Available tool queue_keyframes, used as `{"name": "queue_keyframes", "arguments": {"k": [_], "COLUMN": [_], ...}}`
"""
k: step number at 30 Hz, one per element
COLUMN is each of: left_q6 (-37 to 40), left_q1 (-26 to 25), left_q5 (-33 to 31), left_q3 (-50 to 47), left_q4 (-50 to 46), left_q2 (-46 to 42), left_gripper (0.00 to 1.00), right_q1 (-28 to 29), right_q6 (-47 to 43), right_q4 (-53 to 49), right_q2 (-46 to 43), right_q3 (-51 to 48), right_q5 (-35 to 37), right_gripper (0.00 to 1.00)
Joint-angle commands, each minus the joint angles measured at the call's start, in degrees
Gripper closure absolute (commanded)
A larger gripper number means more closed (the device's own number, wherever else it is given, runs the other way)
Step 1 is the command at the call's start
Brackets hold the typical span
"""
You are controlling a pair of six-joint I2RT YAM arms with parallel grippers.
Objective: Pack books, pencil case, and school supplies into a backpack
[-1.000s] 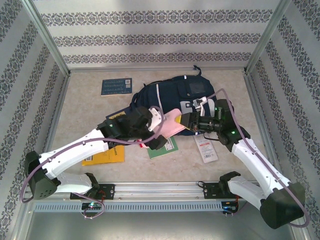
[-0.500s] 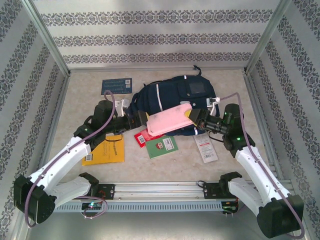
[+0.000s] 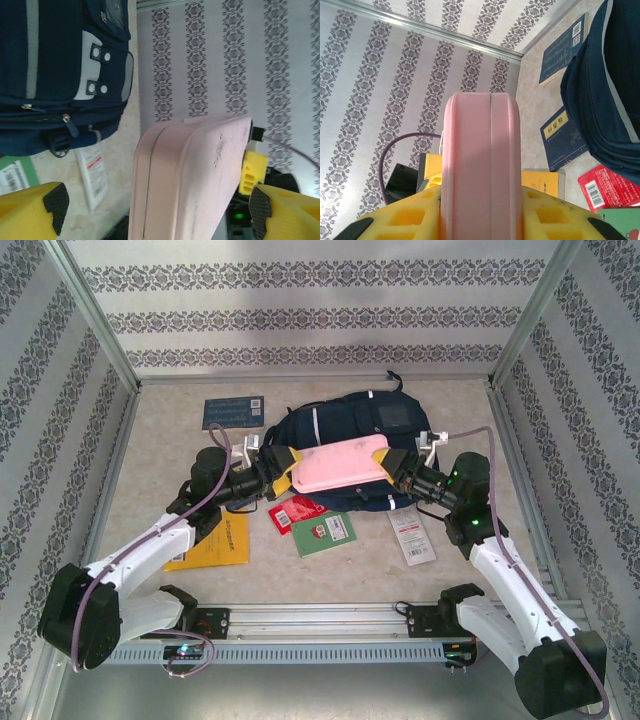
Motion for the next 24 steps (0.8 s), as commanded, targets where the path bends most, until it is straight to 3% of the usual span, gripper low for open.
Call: {"name": "queue_keyframes", "arguments": {"k": [1,6,15,24], "left_q6": [-6.4,-9.5,-10.26,-10.55], "left_q1": [0.59,0.38,-1.49,-3.36], "left_q5": [1.97,2.57,2.9,3.15], "left_q3": [-0.22,-0.57,-0.35,1.28], "left_q4": [14.2,19.69,21.16,23.16], "left_q2": [-0.29,0.56,2.51,3.57], "left_gripper": [0.1,0.14,0.17,0.36], "right_q1": [0.67,1.79,4.19,5.1], "right_q6": [2.52,3.83,4.07,0.96], "right_q4": [5.59,7.78,9.02,6.79], "right_q2": [-1.73,-1.2,-0.58,-0.34], "right_q3": [-0.33,-1.02,-0.6,-0.61], "right_q5": [1.55,2.73,5.59,8.46], "right_gripper": [0.8,0.81,0.82,0.83]}}
